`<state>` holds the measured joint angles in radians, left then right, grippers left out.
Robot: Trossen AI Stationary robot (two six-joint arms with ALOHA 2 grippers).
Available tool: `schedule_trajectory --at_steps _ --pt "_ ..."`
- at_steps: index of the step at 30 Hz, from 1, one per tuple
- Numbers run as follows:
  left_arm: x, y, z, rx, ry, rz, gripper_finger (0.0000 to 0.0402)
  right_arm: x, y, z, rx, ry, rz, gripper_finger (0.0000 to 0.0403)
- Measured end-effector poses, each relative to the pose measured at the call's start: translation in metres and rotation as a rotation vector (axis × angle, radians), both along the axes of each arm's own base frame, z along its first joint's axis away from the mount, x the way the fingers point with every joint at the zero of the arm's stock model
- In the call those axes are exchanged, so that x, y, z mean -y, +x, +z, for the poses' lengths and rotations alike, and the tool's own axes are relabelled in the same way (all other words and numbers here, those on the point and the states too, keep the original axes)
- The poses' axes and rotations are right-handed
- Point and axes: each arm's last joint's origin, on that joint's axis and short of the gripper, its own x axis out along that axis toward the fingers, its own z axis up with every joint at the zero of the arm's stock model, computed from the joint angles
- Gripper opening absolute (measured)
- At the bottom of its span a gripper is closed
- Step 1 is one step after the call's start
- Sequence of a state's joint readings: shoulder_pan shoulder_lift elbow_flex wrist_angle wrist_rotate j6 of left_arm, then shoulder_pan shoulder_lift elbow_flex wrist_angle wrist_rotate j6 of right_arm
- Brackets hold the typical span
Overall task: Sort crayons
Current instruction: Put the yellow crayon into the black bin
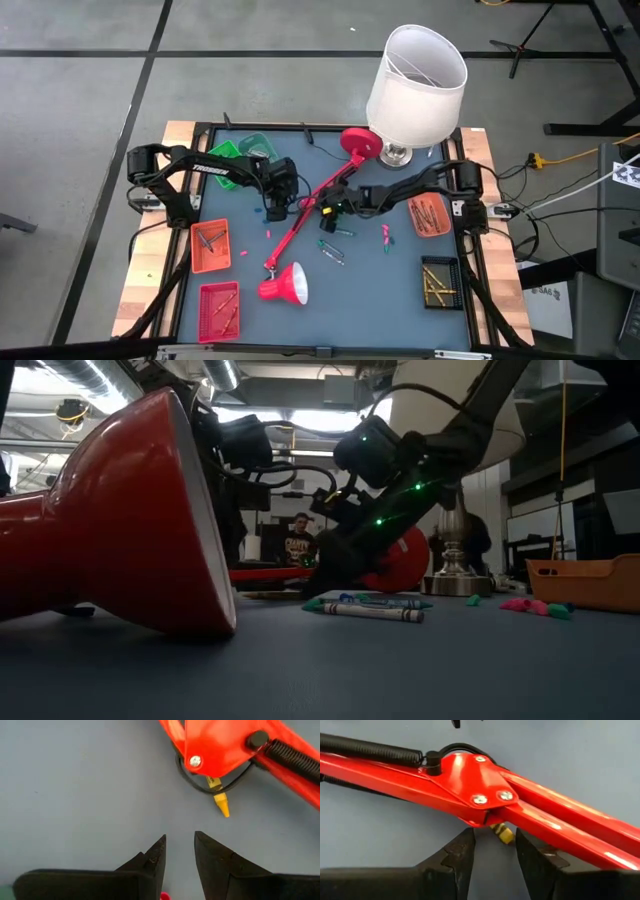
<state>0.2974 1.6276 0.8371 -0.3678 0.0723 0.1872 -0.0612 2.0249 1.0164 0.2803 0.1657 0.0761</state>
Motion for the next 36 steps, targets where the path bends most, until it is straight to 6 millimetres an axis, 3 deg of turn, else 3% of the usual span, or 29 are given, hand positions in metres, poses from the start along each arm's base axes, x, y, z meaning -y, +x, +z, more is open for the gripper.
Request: schedule_trajectory --at_steps 15,27,36 --pt "-0.0002 0.0001 0.0001 0.001 0.002 -0.003 0.0085 0.0048 0.0020 -0.0037 0.003 0.014 0.092 0.0145" --pt "-0.0002 0.0001 0.0001 0.001 0.002 -0.003 0.0085 0.0035 0.0014 -0.0045 -0.006 0.037 0.118 0.0051" --pt "-0.0002 0.0001 -0.0001 0.001 0.002 -0.003 0.0085 0.0031 -0.0003 -0.0027 -0.020 0.044 0.123 0.0015"
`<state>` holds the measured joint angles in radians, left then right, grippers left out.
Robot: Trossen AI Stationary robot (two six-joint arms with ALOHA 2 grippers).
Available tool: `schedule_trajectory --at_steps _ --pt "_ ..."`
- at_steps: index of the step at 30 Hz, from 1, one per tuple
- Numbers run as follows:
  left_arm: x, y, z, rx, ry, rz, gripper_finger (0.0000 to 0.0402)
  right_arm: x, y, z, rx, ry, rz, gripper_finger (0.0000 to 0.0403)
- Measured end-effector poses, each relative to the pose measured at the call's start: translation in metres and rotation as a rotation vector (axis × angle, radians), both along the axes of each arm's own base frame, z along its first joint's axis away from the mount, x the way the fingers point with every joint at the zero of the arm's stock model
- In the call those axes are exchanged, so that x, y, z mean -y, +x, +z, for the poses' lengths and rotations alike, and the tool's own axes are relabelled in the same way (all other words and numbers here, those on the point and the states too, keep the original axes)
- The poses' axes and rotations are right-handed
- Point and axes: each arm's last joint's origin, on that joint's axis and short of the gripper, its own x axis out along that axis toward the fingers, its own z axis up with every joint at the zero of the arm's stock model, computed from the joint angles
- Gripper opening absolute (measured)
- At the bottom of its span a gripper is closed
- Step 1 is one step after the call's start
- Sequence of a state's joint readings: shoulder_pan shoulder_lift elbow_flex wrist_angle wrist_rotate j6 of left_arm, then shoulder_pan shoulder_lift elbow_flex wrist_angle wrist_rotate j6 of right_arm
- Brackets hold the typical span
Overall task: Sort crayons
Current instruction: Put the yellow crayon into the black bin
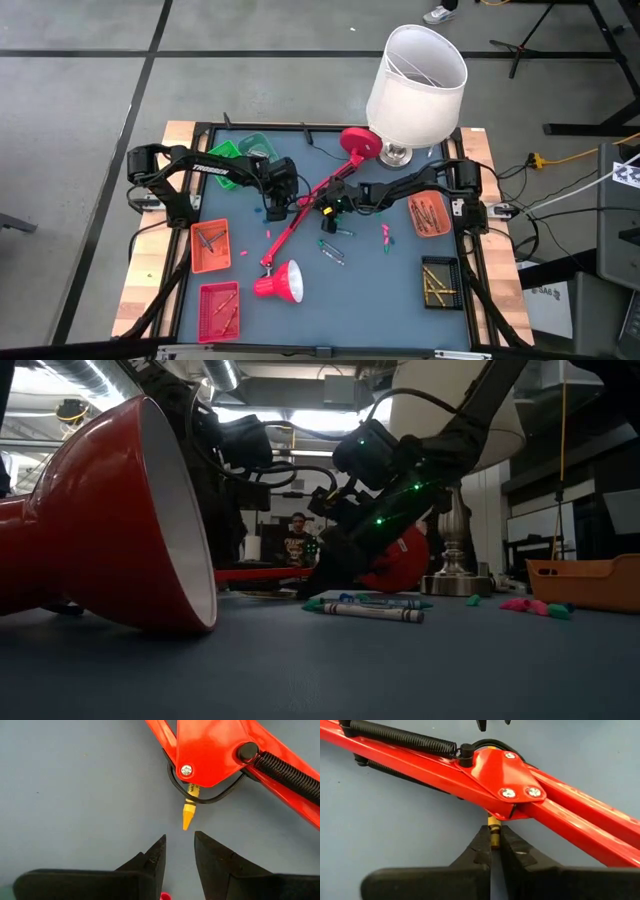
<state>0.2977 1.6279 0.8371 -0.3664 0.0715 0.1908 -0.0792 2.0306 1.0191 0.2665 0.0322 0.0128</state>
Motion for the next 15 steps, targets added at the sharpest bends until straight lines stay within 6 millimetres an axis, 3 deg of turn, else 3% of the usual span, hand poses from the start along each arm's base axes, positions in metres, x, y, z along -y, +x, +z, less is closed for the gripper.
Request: schedule_trajectory --at_steps 15 --pt "0.000 0.001 0.000 0.005 0.003 -0.002 0.0085 -0.003 -0.018 0.022 -0.129 0.061 0.037 0.0018"
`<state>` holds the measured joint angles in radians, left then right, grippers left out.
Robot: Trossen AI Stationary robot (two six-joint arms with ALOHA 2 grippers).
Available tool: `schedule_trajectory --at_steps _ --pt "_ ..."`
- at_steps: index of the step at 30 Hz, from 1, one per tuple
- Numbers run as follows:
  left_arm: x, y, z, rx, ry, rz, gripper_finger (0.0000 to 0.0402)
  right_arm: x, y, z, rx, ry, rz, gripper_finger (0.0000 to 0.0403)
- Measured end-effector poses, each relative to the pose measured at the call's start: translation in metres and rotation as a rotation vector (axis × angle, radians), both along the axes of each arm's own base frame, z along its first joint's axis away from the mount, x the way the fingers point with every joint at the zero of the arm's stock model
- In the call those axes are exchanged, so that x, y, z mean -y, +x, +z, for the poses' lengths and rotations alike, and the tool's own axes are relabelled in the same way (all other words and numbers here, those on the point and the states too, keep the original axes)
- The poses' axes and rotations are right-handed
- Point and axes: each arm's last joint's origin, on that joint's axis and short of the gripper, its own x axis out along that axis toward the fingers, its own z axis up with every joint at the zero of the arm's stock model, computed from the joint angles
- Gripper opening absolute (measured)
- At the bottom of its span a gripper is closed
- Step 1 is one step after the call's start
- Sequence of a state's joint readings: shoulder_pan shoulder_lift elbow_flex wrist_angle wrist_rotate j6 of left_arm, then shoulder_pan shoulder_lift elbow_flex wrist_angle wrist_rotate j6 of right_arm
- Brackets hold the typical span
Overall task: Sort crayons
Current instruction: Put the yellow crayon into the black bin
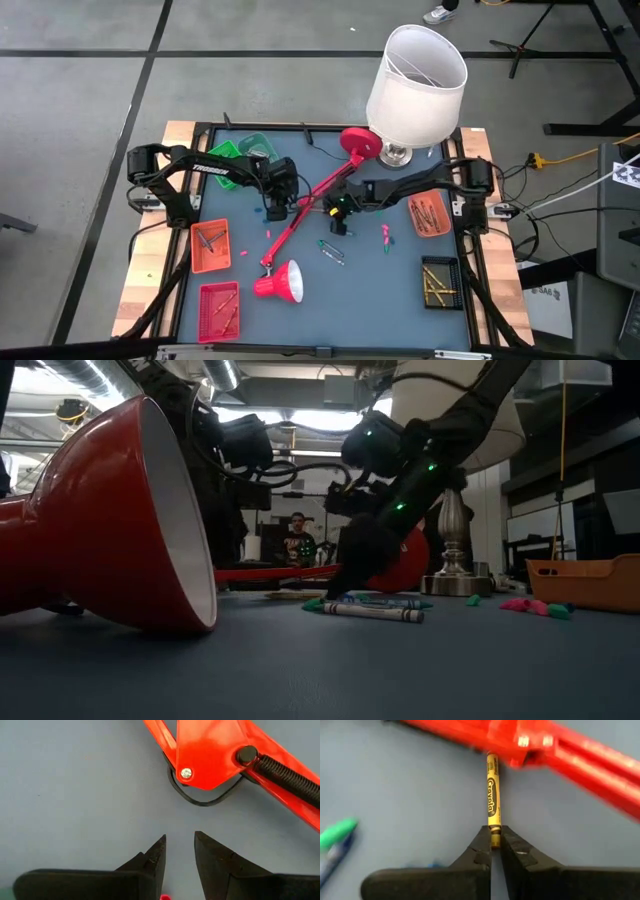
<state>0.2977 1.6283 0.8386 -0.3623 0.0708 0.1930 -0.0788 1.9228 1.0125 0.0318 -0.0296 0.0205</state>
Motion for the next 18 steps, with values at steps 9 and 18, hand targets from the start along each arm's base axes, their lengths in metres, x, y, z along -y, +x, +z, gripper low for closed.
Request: schedule_trajectory --at_steps 9,18 --pt "0.000 0.001 0.000 0.008 0.002 0.000 0.0085 -0.003 -0.022 0.030 -0.102 0.064 -0.025 0.0018" --pt "0.000 0.001 0.000 0.012 0.003 0.000 0.0085 -0.012 -0.043 0.069 -0.103 0.315 0.053 0.0019"
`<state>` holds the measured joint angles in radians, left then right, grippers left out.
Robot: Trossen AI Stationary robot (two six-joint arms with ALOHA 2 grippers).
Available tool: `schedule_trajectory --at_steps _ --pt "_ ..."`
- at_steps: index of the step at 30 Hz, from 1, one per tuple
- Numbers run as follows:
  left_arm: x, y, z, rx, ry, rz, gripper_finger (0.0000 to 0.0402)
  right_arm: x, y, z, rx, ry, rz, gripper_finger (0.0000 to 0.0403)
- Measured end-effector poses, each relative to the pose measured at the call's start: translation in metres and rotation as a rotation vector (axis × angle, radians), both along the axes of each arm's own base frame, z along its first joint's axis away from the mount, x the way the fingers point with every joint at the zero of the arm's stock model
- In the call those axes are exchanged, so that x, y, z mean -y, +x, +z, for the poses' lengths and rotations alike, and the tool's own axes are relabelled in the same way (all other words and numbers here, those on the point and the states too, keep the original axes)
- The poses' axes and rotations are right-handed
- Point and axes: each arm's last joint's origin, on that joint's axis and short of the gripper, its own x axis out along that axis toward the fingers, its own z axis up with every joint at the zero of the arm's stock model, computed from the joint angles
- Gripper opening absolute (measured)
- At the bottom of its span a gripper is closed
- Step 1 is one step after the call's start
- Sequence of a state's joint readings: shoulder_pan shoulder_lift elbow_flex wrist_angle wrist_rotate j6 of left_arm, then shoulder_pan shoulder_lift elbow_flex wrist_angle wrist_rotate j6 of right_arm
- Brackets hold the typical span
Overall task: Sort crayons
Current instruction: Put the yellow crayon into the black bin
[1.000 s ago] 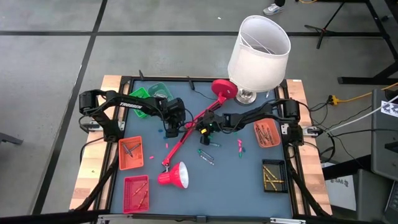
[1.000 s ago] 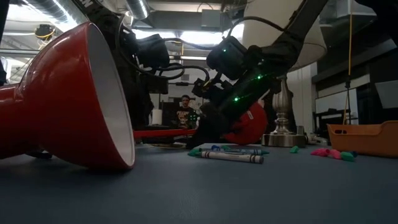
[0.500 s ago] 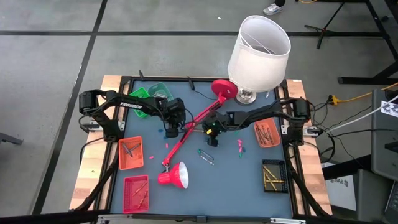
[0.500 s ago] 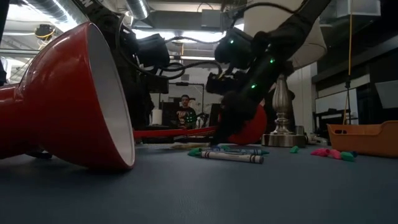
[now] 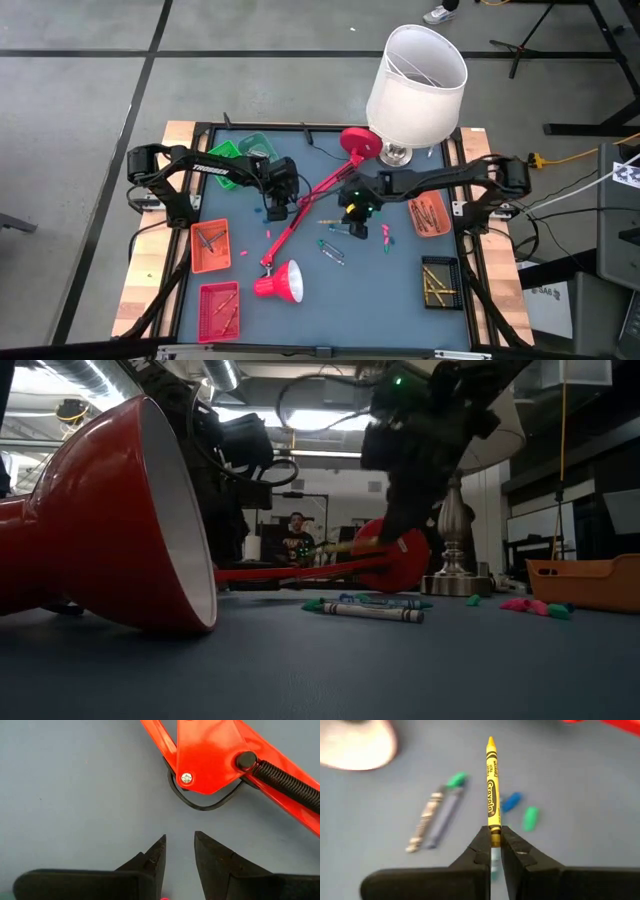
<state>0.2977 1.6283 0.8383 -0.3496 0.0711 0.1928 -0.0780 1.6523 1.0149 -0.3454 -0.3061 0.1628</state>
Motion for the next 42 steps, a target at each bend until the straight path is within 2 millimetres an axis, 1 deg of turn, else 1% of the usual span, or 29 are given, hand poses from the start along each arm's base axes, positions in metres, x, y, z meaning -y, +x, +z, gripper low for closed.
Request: schedule_trajectory --at_steps 5,10,12,16,20,25,28,31,37,39,42 --pt "0.000 0.000 0.000 0.002 0.000 0.001 0.0085 -0.005 -0.016 0.021 -0.027 0.158 0.019 0.0019" --pt "0.000 0.000 0.000 0.002 -0.001 0.002 0.0085 -0.015 -0.037 0.040 -0.115 0.331 0.026 0.0019" --pt "0.000 0.000 0.000 0.002 -0.001 0.002 0.0085 -0.025 -0.046 0.046 -0.180 0.406 0.038 0.0019" --pt "0.000 0.000 0.000 0.002 -0.001 0.002 0.0085 -0.052 -0.065 0.053 -0.335 0.510 0.079 0.0019" --pt "0.000 0.000 0.000 0.002 -0.001 0.002 0.0085 -0.079 -0.086 0.056 -0.496 0.504 0.113 0.0019" --pt "0.000 0.000 0.000 0.002 -0.001 0.002 0.0085 -0.106 -0.112 0.053 -0.764 0.461 0.061 0.0019" --pt "0.000 0.000 0.000 0.002 -0.001 0.002 0.0085 -0.118 -0.125 0.052 -0.888 0.427 0.026 0.0019" --pt "0.000 0.000 0.000 0.002 -0.001 0.002 0.0085 -0.129 -0.134 0.052 -0.959 0.398 0.010 0.0019" --pt "0.000 0.000 0.000 0.003 0.000 0.002 0.0085 -0.144 -0.145 0.052 -1.004 0.359 0.034 0.0019" --pt "0.000 -0.001 0.003 0.008 0.003 0.002 0.0085 -0.147 -0.150 0.052 -1.038 0.333 0.034 0.0019" --pt "0.001 -0.004 0.013 0.033 0.017 0.003 0.0085 -0.150 -0.159 0.052 -1.102 0.293 0.009 0.0019"
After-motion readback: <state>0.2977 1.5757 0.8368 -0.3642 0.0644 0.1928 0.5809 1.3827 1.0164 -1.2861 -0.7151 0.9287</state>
